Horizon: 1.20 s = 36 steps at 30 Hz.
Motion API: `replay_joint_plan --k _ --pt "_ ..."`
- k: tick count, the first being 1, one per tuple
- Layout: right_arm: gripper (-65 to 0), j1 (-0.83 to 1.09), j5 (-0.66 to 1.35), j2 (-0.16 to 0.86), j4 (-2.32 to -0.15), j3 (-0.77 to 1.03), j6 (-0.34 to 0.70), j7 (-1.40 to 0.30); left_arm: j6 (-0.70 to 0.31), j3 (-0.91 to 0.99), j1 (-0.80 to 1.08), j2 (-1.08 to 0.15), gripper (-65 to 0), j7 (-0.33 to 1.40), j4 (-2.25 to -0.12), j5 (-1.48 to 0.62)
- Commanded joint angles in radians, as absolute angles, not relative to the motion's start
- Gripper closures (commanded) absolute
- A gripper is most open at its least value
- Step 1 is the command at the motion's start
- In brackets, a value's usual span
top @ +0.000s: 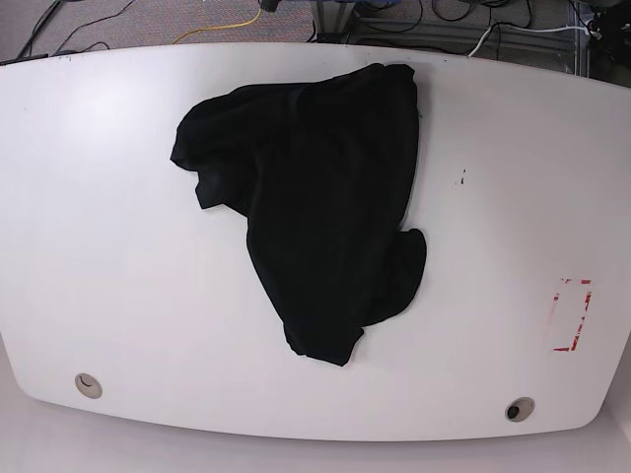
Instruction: Layout the t-shirt on the table in an organized manner, then fold the t-shirt properly
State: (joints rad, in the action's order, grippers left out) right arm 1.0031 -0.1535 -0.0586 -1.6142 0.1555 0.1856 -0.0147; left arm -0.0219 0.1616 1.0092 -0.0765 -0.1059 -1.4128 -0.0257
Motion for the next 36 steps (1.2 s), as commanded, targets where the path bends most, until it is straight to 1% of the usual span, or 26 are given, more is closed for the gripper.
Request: replay_joint_plan --k 1,7,10,16,23,26,36 --pt "-7.9 1.081 -0.151 -0.064 -1.733 0.157 0.188 0.002 -0.024 0.163 1.075 -0.105 -37.6 -0.125 -1.483 -0.054" --pt "-7.9 1.164 -0.151 -0.091 -1.862 0.160 0.186 0.001 -0.024 0.163 1.175 -0.157 -37.6 -0.124 -1.613 -0.114" --pt "-7.9 1.210 -0.151 -0.108 -1.931 0.162 0.186 0.001 -0.024 0.163 1.236 -0.203 -37.6 -0.124 -1.689 -0.148" --pt "-7.9 1.244 -0.151 -0.113 -2.002 0.157 0.186 0.001 -0.022 0.168 1.309 -0.246 -37.6 -0.125 -1.808 -0.186" --pt "-7.9 1.237 -0.151 -0.113 -2.031 0.157 0.186 0.004 -0.022 0.213 1.309 -0.248 -37.6 -0.125 -1.900 -0.186" --pt "-7.9 1.205 -0.151 -0.113 -2.034 0.159 0.186 0.004 -0.022 0.222 1.308 -0.248 -37.6 -0.125 -1.922 -0.185" --pt "-7.9 1.093 -0.151 -0.108 -2.037 0.162 0.186 0.004 -0.022 0.272 1.208 -0.246 -37.6 -0.125 -1.936 -0.185"
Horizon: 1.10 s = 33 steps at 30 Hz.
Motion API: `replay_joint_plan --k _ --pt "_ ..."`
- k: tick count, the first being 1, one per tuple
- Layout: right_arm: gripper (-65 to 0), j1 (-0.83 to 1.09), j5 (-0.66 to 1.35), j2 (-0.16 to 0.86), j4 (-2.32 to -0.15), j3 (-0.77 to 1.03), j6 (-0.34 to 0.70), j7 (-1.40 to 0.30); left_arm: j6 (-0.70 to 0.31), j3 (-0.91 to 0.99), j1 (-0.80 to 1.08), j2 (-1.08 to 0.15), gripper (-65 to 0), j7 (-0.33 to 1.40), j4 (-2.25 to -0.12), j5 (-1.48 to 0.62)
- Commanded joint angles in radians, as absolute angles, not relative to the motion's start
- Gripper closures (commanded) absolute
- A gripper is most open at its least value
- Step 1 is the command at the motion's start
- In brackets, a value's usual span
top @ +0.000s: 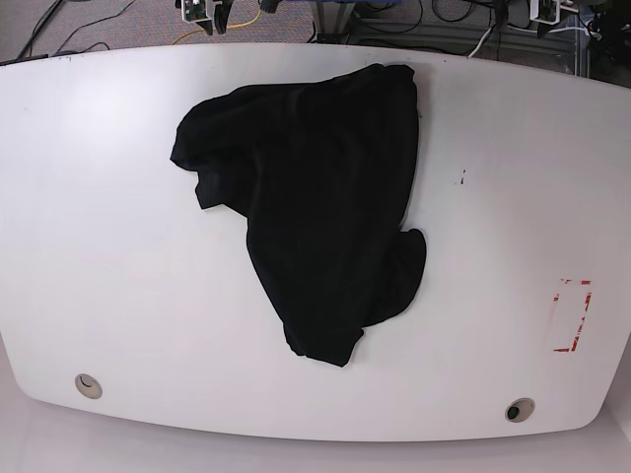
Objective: Layout the t-shirt on the table in an organized manner, then fold the t-shirt properly
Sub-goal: 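Lower both grippers toward the black t-shirt, right gripper to its edge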
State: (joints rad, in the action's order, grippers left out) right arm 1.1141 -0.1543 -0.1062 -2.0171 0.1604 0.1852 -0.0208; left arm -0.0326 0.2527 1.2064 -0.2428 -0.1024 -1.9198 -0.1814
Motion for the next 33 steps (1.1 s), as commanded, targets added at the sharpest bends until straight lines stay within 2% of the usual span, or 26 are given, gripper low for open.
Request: replay_joint_plan --k 1,11,22,25,27,29,33 --pt "-7.9 1.082 -0.151 -0.108 -2.035 0.162 0.186 0.004 -0.022 0.275 1.194 -0.246 -37.6 -0.124 -1.936 -0.185" --pt "-7.9 0.954 -0.153 -0.079 -2.037 0.162 0.186 0.004 -0.018 0.283 1.109 -0.240 -37.6 -0.125 -1.937 -0.185" --pt "-9.0 0.831 -0.153 -0.074 -2.035 0.194 0.186 -0.001 -0.022 0.331 0.995 -0.150 -37.6 -0.125 -1.937 -0.185" --pt "-15.7 0.803 -0.153 -0.073 -2.035 0.200 0.186 -0.002 -0.022 0.332 0.967 -0.145 -37.6 -0.125 -1.942 -0.185" --pt "-23.8 0.777 -0.151 -0.071 -2.034 0.200 0.186 -0.002 -0.022 0.331 0.938 -0.145 -37.6 -0.125 -1.943 -0.185" --pt "-29.2 0.753 -0.151 -0.070 -2.032 0.202 0.186 -0.005 -0.024 0.329 0.909 -0.145 -37.6 -0.125 -1.943 -0.185" --pt "-30.6 0.717 -0.151 -0.070 -2.032 0.209 0.189 -0.050 -0.053 0.326 0.868 -0.143 -37.8 -0.124 -1.943 -0.185"
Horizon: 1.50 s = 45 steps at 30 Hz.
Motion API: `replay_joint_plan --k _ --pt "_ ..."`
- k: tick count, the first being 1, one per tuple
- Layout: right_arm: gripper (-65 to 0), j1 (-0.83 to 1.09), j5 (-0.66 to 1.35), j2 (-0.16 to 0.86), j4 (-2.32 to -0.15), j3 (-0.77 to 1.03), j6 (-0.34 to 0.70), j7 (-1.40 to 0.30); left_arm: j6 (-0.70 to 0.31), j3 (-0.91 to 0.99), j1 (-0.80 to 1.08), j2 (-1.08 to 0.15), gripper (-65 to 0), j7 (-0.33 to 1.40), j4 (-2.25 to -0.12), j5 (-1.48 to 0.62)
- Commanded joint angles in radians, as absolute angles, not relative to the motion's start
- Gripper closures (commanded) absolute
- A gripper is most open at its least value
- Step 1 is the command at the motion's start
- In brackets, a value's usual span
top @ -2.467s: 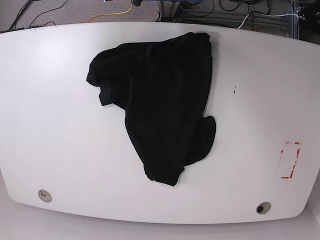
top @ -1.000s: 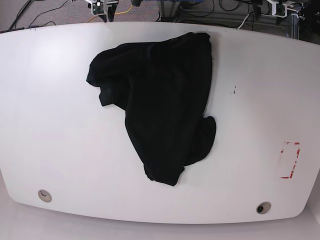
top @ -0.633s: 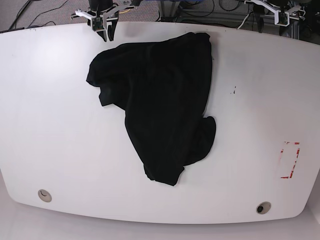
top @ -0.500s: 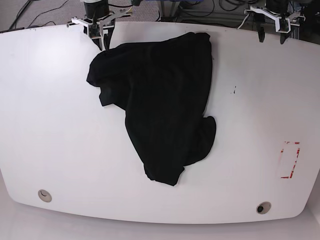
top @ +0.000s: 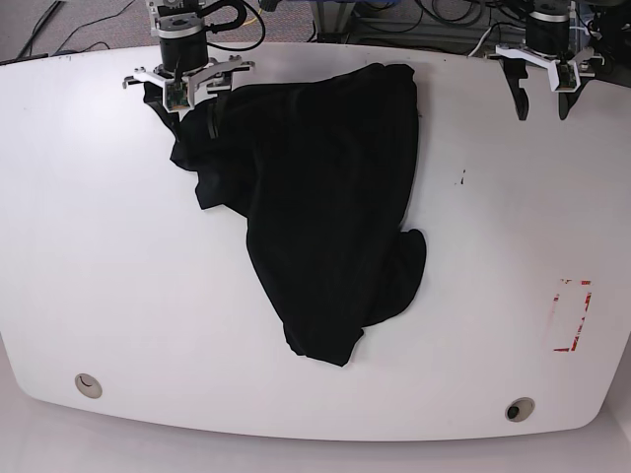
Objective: Layout the t-shirt on the table in an organized manner, then fold the t-shirt properly
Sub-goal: 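Lower both grippers toward the black t-shirt, right gripper to its edge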
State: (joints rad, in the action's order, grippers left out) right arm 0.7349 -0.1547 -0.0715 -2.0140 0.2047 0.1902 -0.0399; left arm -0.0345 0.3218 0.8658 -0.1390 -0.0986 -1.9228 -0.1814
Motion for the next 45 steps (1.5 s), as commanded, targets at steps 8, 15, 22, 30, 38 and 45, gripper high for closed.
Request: replay_joint_plan --k 8,15,22,30,38,45 --pt "-30.9 0.602 -0.016 -0.070 -2.012 0.262 0.298 -0.213 -0.186 0.328 0.785 -0.134 -37.8 -0.120 -1.943 -0.186" --pt "-31.2 0.533 0.038 -0.070 -2.017 0.331 0.312 -0.312 -0.191 0.328 0.771 -0.116 -37.8 -0.120 -1.943 -0.183" --pt "-31.4 0.486 0.042 -0.064 -2.014 0.387 0.317 -0.406 -0.193 0.328 0.771 -0.117 -37.8 -0.120 -1.943 -0.182" --pt "-31.4 0.479 0.044 -0.051 -2.018 0.397 0.427 -0.483 -0.193 0.328 0.771 -0.119 -37.8 -0.120 -1.942 -0.182" --pt "-31.4 0.486 0.145 -0.048 -2.018 0.432 0.541 -0.510 -0.193 0.326 0.769 -0.119 -37.8 -0.120 -1.942 -0.182" --pt "-31.4 0.440 0.295 -0.021 -2.012 0.564 0.593 -0.587 -0.193 0.326 0.769 -0.119 -37.8 -0.120 -1.942 -0.182"
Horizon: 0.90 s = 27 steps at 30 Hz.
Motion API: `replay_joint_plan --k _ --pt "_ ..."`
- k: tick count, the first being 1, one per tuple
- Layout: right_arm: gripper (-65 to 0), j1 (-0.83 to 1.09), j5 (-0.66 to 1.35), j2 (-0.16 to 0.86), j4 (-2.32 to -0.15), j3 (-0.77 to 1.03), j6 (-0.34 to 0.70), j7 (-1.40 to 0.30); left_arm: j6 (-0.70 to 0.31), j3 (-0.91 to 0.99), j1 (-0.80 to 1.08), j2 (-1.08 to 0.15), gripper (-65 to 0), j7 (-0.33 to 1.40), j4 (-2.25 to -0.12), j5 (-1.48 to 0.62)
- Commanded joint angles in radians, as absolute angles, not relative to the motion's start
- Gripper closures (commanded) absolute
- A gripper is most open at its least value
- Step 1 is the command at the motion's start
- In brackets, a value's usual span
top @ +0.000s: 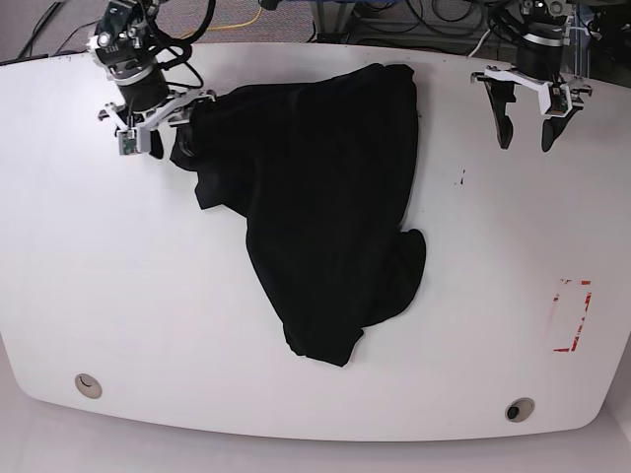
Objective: Layout the t-shirt on the table in an organized manner, then fold the t-shirt properly
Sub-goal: 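Lower both grippers toward the black t-shirt, right gripper to its edge, then grasp the edge of the black t-shirt with the right gripper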
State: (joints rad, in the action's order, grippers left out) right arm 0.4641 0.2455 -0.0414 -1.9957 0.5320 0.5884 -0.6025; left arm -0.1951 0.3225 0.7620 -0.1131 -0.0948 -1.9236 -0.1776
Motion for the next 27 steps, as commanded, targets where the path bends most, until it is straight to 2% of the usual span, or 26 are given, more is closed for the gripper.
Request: replay_joint_plan --k 1,10,15,17,20,23,25,27 --pt "-31.4 0.433 0.311 -0.016 -2.011 0.579 0.595 -0.596 -0.193 0.326 0.769 -0.119 -37.8 -0.120 -1.942 -0.182" --pt "-31.4 0.341 0.404 0.101 -1.982 0.601 0.698 -0.731 -0.193 0.326 0.769 -0.119 -37.8 -0.120 -1.940 -0.180" --pt "-31.7 0.259 0.435 0.154 -1.902 0.599 0.698 -0.822 -0.193 0.326 0.769 -0.119 -37.8 -0.120 -1.940 -0.180" --pt "-33.9 0.220 0.437 0.163 -1.862 0.599 0.698 -0.855 -0.193 0.326 0.769 -0.119 -37.8 -0.120 -1.940 -0.180" --pt "-45.5 0.173 0.433 0.170 -1.805 0.599 0.698 -0.875 -0.193 0.326 0.769 -0.119 -37.8 -0.120 -1.940 -0.180" --pt "-54.2 0.159 0.435 0.170 -1.765 0.595 0.698 -0.875 -0.193 0.326 0.769 -0.120 -37.8 -0.120 -1.940 -0.180" --pt "-55.6 0.137 0.435 0.170 -1.741 0.595 0.698 -0.880 -0.193 0.326 0.769 -0.120 -37.8 -0.120 -1.940 -0.180" --pt "-54.1 0.124 0.435 0.170 -1.719 0.595 0.698 -0.895 -0.193 0.326 0.769 -0.120 -37.8 -0.120 -1.940 -0.180"
